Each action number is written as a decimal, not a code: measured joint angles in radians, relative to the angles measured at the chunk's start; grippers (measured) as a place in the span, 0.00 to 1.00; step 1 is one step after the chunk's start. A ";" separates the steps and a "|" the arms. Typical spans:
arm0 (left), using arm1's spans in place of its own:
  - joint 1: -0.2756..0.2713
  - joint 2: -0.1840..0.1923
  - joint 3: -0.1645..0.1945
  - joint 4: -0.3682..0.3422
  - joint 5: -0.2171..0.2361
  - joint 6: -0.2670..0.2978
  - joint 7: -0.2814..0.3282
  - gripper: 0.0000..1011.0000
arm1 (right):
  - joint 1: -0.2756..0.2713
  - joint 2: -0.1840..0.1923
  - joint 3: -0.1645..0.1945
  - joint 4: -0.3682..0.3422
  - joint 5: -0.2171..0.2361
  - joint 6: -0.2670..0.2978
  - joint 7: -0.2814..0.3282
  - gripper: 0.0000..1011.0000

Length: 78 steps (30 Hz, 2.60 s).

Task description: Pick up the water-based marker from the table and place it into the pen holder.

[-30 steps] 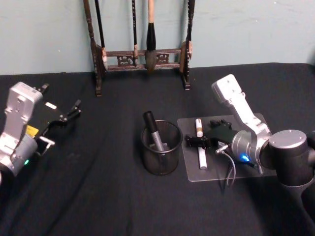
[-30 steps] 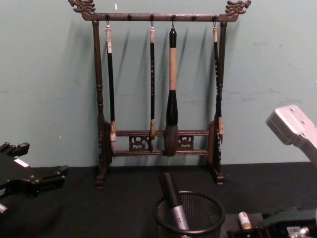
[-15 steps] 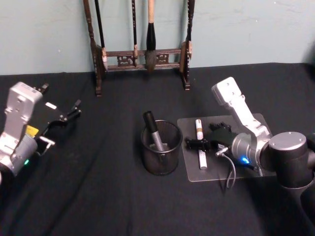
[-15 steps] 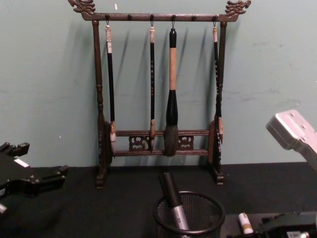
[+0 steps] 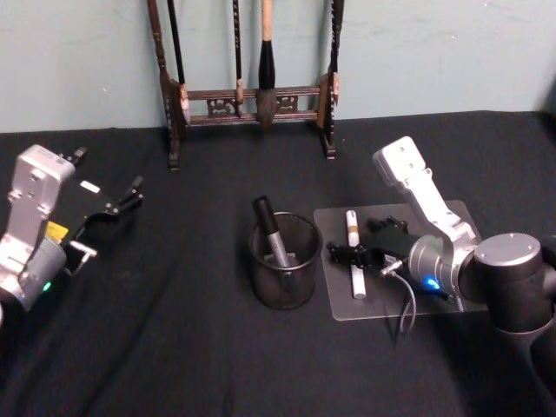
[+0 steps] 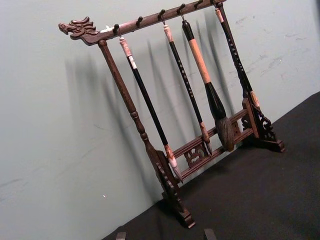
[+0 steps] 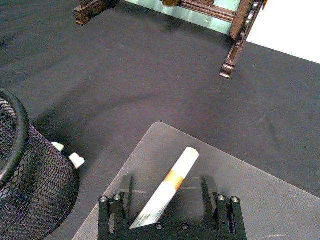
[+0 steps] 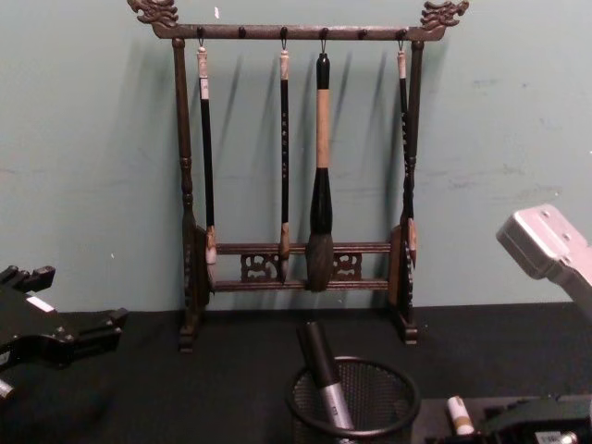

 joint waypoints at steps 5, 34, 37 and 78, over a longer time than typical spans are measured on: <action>0.000 0.000 0.000 0.000 0.000 0.000 0.000 0.99 | 0.000 0.000 0.000 0.000 0.001 0.000 0.000 0.79; 0.000 0.000 0.000 0.000 0.000 0.000 0.000 0.99 | 0.001 0.001 0.000 0.000 0.004 0.001 -0.002 0.18; 0.000 0.000 0.000 0.000 0.000 0.000 0.000 0.99 | -0.002 0.002 0.002 -0.004 0.003 -0.009 0.005 0.18; 0.000 0.000 0.000 0.000 0.000 0.000 0.000 0.99 | -0.086 -0.067 0.005 -0.022 0.306 -0.608 0.231 0.18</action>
